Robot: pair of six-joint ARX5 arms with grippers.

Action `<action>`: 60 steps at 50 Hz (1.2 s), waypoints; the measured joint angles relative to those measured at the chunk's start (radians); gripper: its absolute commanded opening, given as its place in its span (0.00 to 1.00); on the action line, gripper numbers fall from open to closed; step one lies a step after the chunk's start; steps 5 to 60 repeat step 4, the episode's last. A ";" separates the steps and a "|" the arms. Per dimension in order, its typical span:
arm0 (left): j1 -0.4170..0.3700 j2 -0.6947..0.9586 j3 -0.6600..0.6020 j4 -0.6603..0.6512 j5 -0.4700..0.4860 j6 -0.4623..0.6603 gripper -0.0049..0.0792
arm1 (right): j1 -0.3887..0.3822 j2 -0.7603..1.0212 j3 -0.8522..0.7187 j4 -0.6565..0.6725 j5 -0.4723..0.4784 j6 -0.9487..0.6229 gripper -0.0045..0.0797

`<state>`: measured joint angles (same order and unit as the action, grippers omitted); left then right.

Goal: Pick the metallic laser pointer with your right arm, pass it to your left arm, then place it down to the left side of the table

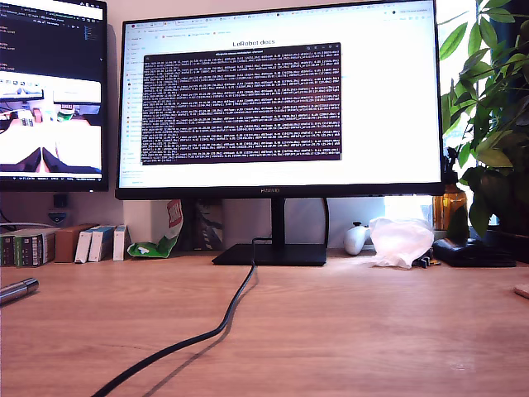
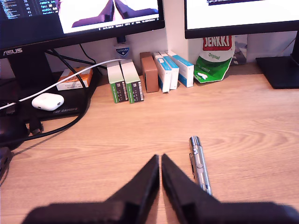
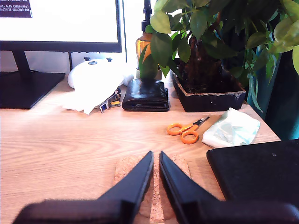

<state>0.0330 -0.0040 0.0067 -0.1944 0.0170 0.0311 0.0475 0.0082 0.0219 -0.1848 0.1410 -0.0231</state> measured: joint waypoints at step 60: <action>0.000 0.000 0.000 0.000 0.000 0.000 0.03 | 0.000 0.000 0.000 0.000 0.000 0.000 0.07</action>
